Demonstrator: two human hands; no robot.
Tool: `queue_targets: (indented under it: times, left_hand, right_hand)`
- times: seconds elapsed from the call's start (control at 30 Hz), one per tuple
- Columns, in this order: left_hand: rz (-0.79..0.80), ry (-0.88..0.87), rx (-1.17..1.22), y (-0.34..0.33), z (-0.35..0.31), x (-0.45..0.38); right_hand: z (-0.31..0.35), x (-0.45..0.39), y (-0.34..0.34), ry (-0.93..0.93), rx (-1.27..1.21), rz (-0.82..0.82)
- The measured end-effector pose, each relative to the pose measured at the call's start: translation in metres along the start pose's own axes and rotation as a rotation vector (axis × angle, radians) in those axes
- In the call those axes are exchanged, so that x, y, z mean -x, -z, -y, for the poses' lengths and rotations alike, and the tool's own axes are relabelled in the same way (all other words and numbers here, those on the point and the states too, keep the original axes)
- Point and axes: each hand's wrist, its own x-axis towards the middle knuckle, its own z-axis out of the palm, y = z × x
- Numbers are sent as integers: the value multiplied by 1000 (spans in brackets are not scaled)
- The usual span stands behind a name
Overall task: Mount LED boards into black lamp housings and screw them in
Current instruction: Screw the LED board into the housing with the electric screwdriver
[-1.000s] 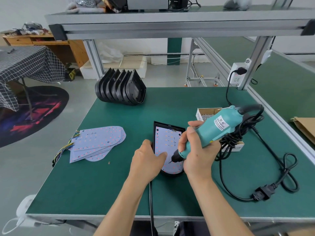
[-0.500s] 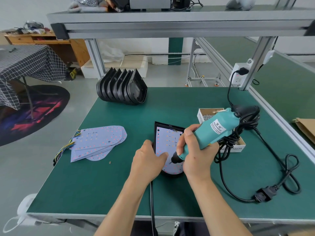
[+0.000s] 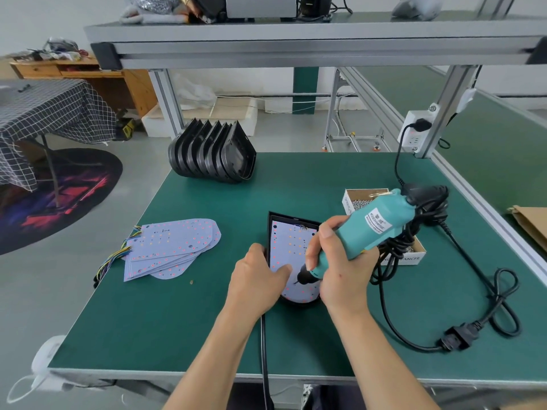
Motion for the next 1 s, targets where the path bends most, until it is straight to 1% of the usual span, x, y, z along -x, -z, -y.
queue_targets:
  times: [0.07, 0.13, 0.27, 0.37, 0.43, 0.47, 0.53, 0.57, 0.6, 0.67, 0.73, 0.83, 0.93, 1.0]
  left_hand:
    - [3, 0, -6, 0, -1, 0]
    - [9, 6, -11, 0, -1, 0]
    - [12, -6, -14, 2, 0, 1]
    - [7, -6, -9, 8, 0, 5]
    - [-44, 10, -36, 14, -6, 8]
    - [-103, -5, -67, 17, -10, 9]
    - [-221, -122, -54, 19, -28, 9]
    - [-235, -209, -10, 18, -41, 8]
    - [-213, -297, 32, 15, -55, 7]
    - [-96, -460, 36, 1, -85, 4]
    - [14, -613, -78, -19, -116, -3]
    - [136, -747, -304, -53, -154, -19]
    - [174, -818, -658, -79, -177, -32]
    - [180, -825, -825, -91, -180, -37]
  right_hand:
    - [3, -1, 1, 15, -7, 52]
    - [7, -2, 1, 25, -11, 72]
    - [27, -14, 6, 88, -102, 8]
    - [48, -25, 25, 127, -154, -49]
    - [59, -29, 42, 115, -157, -77]
    - [63, -29, 51, 101, -152, -94]
    - [69, -29, 65, 79, -118, -142]
    - [70, -29, 71, 70, -94, -169]
    - [70, -28, 76, 63, -74, -198]
    - [70, -28, 85, 55, -58, -253]
    - [70, -26, 91, 63, -80, -294]
    - [72, -23, 96, 71, -133, -307]
    - [74, -20, 98, 54, -146, -340]
    - [74, -19, 100, 47, -143, -357]
